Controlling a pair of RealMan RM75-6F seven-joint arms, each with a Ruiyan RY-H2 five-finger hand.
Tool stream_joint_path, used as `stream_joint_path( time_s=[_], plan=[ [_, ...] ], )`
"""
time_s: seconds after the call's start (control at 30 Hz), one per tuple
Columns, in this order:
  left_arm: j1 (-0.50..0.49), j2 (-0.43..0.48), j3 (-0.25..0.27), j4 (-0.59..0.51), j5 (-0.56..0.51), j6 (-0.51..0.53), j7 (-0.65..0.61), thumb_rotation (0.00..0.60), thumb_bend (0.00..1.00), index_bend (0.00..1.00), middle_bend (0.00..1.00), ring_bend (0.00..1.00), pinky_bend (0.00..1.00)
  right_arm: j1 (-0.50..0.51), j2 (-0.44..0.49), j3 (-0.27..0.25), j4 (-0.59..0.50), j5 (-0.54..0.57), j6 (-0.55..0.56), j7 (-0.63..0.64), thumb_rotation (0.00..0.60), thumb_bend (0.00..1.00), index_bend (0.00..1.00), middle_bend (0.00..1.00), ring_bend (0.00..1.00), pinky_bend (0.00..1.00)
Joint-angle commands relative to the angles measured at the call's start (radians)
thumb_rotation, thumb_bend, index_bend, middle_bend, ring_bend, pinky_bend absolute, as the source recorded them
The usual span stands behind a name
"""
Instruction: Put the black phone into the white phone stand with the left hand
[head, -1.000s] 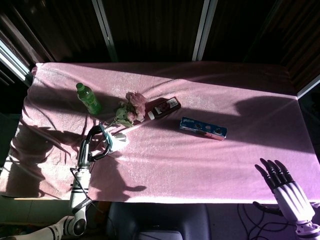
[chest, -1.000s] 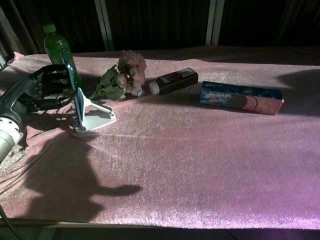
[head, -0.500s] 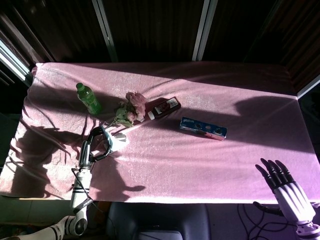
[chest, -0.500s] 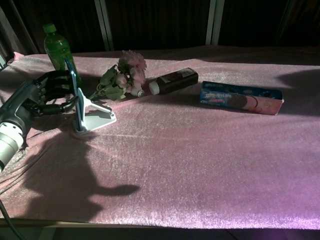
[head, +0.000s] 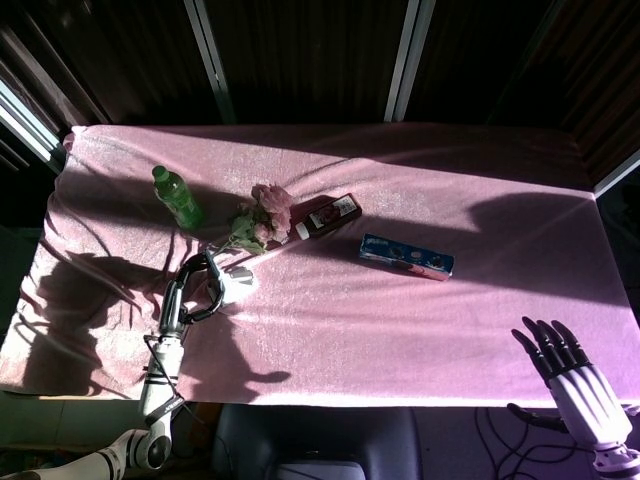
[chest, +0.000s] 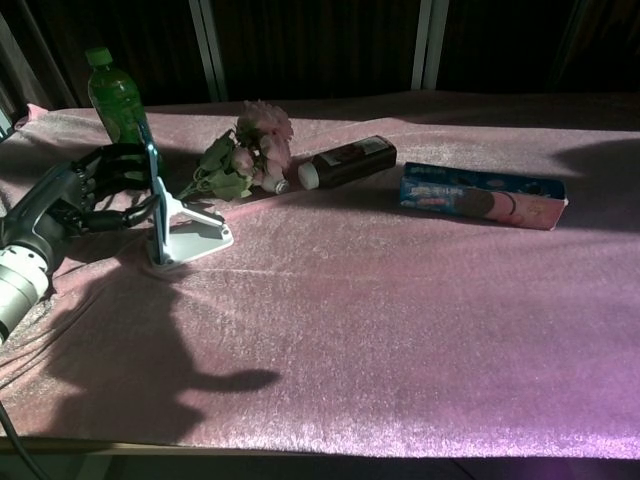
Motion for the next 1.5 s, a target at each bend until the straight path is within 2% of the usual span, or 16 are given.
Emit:
stream_joint_path(
  time_s=[0.03, 0.13, 0.27, 0.4, 0.57, 1.0, 1.3, 1.5],
  plan=[
    [-0.001, 0.001, 0.002, 0.002, 0.002, -0.005, -0.004, 0.6, 0.38, 0.54, 0.74, 0.41, 0.06, 0.0, 0.0, 0.0, 0.0, 0.0, -0.001, 0.001, 0.6, 0.24, 0.0, 0.0, 0.0, 0.0],
    [-0.002, 0.003, 0.004, 0.002, 0.003, -0.01, -0.008, 0.6, 0.37, 0.47, 0.65, 0.37, 0.05, 0.0, 0.001, -0.001, 0.001, -0.002, 0.0, 0.002, 0.6, 0.24, 0.0, 0.0, 0.0, 0.0],
    [-0.003, 0.008, 0.008, 0.0, 0.01, -0.014, -0.02, 0.6, 0.36, 0.31, 0.42, 0.26, 0.03, -0.001, 0.002, 0.0, 0.001, -0.001, 0.004, 0.006, 0.6, 0.24, 0.0, 0.0, 0.0, 0.0],
    [-0.004, 0.015, 0.01, -0.008, 0.01, -0.023, -0.024, 0.6, 0.35, 0.19, 0.28, 0.18, 0.01, -0.001, 0.001, 0.0, 0.003, -0.002, 0.003, 0.004, 0.6, 0.24, 0.0, 0.0, 0.0, 0.0],
    [-0.005, 0.018, 0.011, -0.006, 0.012, -0.026, -0.026, 0.6, 0.34, 0.13, 0.23, 0.15, 0.0, -0.001, 0.002, 0.001, 0.002, -0.001, 0.003, 0.003, 0.6, 0.24, 0.0, 0.0, 0.0, 0.0],
    [-0.012, 0.003, 0.004, 0.032, 0.024, 0.002, -0.028, 0.6, 0.34, 0.13, 0.2, 0.1, 0.0, -0.001, 0.0, 0.001, 0.001, 0.0, 0.0, -0.001, 0.6, 0.24, 0.0, 0.0, 0.0, 0.0],
    [-0.013, 0.017, 0.013, 0.013, 0.023, -0.021, -0.032, 0.6, 0.34, 0.07, 0.1, 0.02, 0.0, -0.001, 0.001, 0.002, 0.002, -0.001, 0.003, 0.003, 0.6, 0.24, 0.0, 0.0, 0.0, 0.0],
    [-0.003, 0.036, 0.013, -0.024, 0.034, 0.004, -0.053, 0.6, 0.34, 0.01, 0.01, 0.0, 0.0, -0.001, 0.001, 0.002, 0.004, -0.001, 0.003, 0.003, 0.6, 0.24, 0.0, 0.0, 0.0, 0.0]
  ],
)
